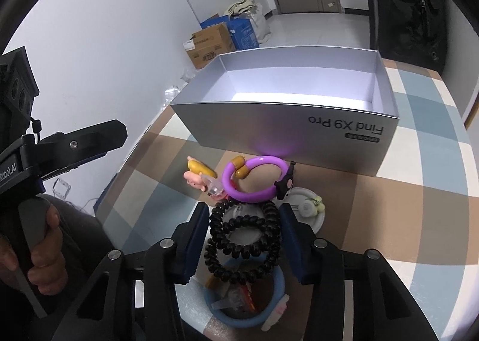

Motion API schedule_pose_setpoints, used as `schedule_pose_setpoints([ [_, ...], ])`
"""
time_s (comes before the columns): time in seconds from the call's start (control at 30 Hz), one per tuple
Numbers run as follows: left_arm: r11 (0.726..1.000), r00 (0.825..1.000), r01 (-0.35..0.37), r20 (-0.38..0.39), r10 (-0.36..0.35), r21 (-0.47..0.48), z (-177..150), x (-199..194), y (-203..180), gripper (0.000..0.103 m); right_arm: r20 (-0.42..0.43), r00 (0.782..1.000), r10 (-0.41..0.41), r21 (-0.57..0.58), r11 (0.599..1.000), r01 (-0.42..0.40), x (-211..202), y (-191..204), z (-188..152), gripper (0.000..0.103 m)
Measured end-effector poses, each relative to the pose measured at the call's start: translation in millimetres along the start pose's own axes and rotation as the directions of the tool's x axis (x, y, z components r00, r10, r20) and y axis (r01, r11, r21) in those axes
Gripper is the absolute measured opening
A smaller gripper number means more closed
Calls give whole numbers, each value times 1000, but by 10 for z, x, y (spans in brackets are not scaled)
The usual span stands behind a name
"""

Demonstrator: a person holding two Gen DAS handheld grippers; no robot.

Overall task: Organize jewelry
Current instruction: 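Lower the right gripper onto the black coiled bracelets and close it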

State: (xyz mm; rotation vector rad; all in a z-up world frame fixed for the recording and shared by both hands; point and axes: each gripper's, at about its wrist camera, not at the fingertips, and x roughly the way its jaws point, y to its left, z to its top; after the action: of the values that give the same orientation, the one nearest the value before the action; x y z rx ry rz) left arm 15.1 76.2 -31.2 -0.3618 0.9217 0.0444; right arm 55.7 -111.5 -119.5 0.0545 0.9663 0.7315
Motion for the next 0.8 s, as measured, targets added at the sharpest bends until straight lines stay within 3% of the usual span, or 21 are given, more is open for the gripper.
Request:
schedule_pose_setpoints([
  [0.53,999,999,6,-39,-4,40,-100,46,-134,102,61,997,48,50,997,-52,-364,-177,-126,43],
  [0.8,983,983,130,-143,-112,128,-289,120,-467,102,126,991,34,119,992,-49,-588,-369,-103,43],
])
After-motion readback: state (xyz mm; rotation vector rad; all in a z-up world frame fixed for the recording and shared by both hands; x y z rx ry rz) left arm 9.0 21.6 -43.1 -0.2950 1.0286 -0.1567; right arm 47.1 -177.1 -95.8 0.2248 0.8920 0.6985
